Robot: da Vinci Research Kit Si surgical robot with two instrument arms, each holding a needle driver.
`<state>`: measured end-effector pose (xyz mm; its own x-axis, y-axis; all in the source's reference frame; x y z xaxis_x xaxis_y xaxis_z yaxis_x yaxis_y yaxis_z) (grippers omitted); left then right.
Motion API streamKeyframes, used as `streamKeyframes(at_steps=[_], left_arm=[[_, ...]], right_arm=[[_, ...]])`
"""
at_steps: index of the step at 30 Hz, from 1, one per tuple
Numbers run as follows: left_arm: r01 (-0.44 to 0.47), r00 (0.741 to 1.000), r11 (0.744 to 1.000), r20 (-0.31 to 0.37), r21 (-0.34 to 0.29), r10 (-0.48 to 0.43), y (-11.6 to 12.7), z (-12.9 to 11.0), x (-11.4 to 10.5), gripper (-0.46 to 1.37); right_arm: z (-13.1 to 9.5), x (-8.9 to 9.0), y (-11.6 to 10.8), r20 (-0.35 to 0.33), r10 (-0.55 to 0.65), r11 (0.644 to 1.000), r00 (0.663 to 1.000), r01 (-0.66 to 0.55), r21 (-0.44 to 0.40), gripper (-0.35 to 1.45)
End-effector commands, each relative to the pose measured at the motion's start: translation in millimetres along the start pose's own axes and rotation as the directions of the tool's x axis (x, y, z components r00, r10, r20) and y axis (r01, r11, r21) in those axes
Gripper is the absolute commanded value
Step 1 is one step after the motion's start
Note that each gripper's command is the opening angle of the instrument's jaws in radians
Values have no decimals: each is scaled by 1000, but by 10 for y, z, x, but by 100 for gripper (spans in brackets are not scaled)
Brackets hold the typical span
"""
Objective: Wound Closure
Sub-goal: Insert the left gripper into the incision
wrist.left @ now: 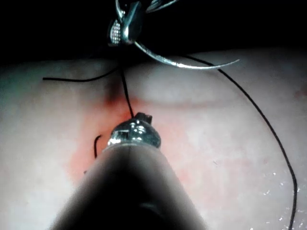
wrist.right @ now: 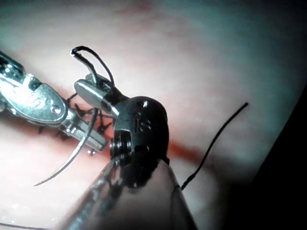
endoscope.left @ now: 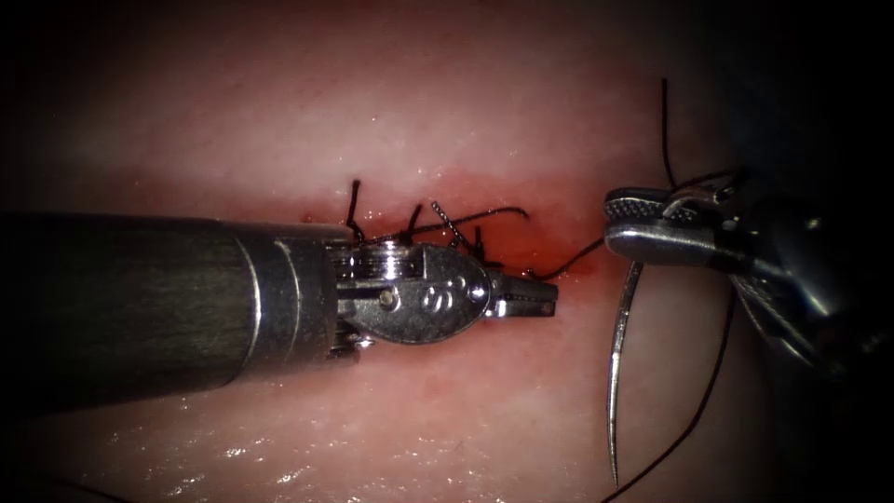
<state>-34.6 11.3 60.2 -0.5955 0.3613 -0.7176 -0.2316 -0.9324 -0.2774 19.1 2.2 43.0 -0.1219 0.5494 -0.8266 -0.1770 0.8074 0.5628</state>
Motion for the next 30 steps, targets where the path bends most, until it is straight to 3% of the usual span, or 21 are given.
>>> streamKeyframes(at_steps=[1,9,14,20,30], left_arm=[[-1,1000,1000,-1,-10,1,-2,2,-3,-35],[-2,1000,1000,3,-11,2,-12,15,-10,-35],[-7,999,999,54,-42,9,-4,27,-23,-35],[-2,998,998,61,-69,6,0,39,-38,-35],[-9,996,999,86,-44,13,-22,46,-45,-35]], right_arm=[[0,1,0,0,1,1000,1000,-1,-4,-35],[0,1,0,0,-5,1000,1000,5,-4,-35],[0,1,-1,0,-5,1000,1000,5,-3,-35],[0,1,-1,0,-5,1000,1000,5,-3,-35],[0,1,-2,0,-5,1000,1000,5,-2,-35]])
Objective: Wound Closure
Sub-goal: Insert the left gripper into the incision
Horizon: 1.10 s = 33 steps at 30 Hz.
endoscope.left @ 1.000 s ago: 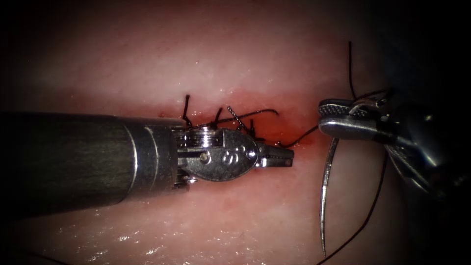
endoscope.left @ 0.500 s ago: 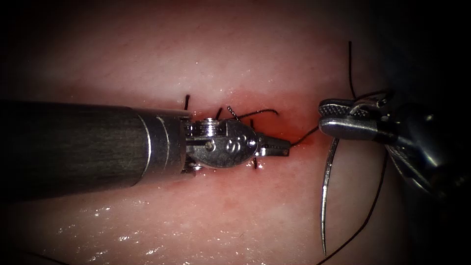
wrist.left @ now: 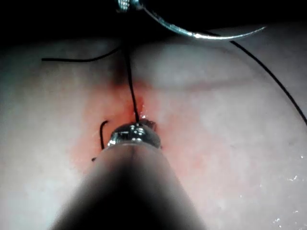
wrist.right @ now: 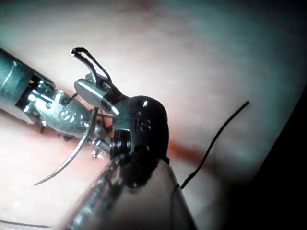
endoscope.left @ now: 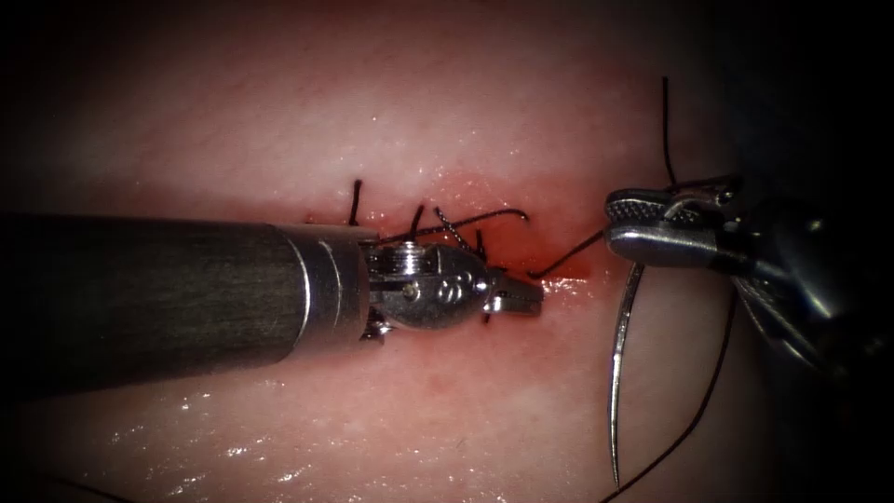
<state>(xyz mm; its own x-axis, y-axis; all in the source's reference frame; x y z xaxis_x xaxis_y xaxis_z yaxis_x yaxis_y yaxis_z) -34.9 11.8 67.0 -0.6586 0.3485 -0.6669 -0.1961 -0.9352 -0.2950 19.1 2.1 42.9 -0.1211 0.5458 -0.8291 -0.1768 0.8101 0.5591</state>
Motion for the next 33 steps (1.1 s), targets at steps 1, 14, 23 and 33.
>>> streamKeyframes(at_steps=[1,14,23,33], left_arm=[[-1,1000,1000,14,-3,1,-2,0,-1,-35],[-7,997,996,83,88,0,-24,8,-11,-35],[-62,981,991,191,118,38,-33,21,-16,-35],[-73,973,991,227,111,46,-28,19,-20,-35]], right_arm=[[0,0,0,0,0,1000,1000,0,-2,-35],[0,-1,-3,0,-7,1000,1000,7,0,-35],[0,-2,-5,0,-7,1000,1000,7,-1,-35],[0,-3,-5,0,-8,1000,1000,8,-1,-35]])
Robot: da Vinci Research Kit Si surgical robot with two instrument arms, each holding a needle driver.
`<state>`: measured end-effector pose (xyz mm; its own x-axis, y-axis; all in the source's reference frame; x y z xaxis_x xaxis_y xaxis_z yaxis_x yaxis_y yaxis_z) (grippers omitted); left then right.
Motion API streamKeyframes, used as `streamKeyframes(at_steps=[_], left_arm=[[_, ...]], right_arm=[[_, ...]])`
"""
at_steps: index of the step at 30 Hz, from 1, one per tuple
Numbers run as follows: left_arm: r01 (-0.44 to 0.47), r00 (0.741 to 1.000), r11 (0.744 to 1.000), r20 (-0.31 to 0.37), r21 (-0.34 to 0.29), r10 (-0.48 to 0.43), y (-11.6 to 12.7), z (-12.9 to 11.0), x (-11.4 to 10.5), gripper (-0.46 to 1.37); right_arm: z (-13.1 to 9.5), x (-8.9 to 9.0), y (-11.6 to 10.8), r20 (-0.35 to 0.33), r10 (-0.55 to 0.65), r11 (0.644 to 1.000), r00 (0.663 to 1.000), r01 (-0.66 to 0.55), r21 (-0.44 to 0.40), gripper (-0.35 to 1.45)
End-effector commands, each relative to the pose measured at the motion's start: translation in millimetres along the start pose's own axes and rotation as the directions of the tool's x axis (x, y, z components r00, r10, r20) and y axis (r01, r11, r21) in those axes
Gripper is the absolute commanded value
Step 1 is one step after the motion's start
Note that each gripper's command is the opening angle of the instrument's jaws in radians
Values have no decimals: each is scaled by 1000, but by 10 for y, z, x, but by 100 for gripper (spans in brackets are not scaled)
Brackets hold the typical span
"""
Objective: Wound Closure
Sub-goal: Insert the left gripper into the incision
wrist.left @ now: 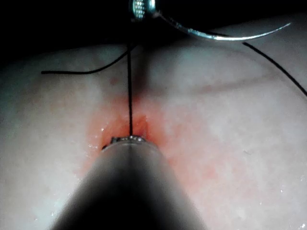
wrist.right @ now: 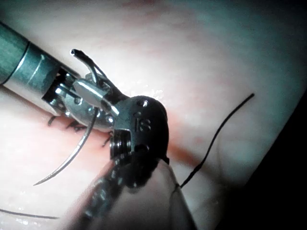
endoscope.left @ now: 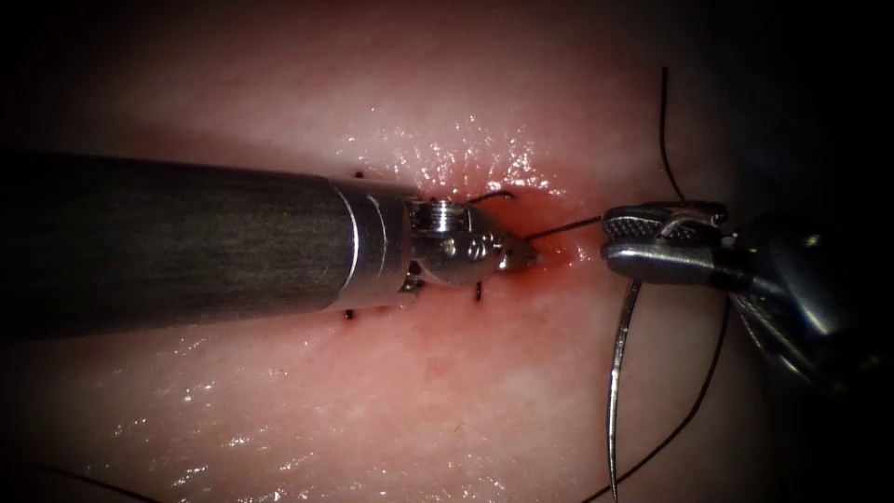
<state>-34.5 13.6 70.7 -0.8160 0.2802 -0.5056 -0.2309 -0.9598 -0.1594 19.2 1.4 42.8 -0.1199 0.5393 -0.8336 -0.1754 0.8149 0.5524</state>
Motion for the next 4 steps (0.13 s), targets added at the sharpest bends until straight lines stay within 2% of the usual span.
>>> streamKeyframes(at_steps=[1,4], left_arm=[[2,1000,1000,-3,-10,-2,0,-3,1,-35],[4,1000,1000,-9,-10,-4,1,-4,3,-35]], right_arm=[[0,0,0,0,0,1000,1000,0,-3,-35],[0,0,-1,0,0,1000,1000,0,-3,-35]])
